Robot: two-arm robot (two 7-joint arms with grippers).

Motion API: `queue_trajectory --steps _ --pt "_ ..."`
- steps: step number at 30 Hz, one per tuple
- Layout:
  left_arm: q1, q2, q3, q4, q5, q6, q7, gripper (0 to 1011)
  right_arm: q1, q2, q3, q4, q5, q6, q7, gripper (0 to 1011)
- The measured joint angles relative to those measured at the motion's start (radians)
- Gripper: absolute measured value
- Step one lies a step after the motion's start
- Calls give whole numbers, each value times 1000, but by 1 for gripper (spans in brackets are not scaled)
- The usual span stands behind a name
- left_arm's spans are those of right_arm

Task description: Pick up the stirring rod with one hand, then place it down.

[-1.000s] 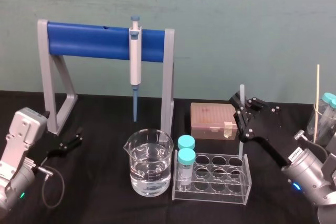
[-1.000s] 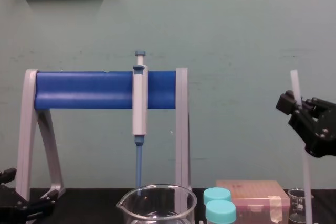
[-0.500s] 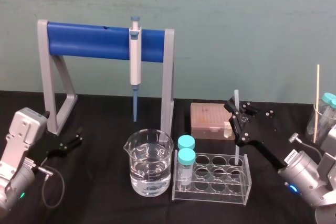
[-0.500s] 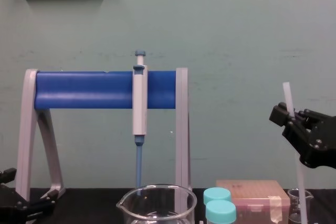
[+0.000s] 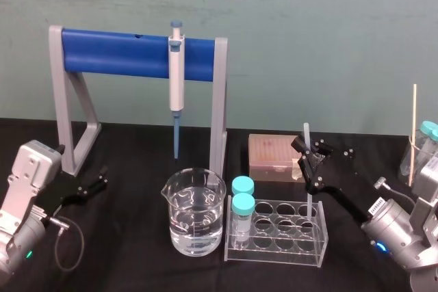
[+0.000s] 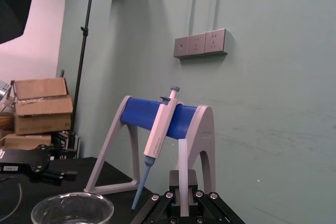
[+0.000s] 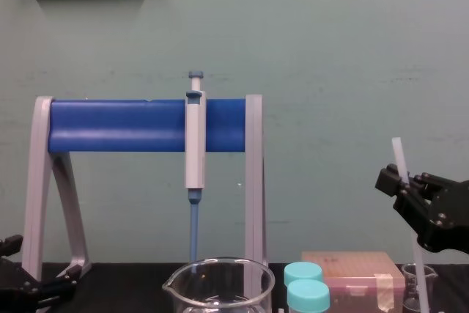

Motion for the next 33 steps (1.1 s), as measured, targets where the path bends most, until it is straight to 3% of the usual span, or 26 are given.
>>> queue_trajectory --steps 18,33 --pt "0 0 0 0 0 0 0 1000 26 -3 -17 62 7 -34 37 72" --pt "0 0 0 0 0 0 0 1000 43 1 -30 91 -6 -7 36 72"
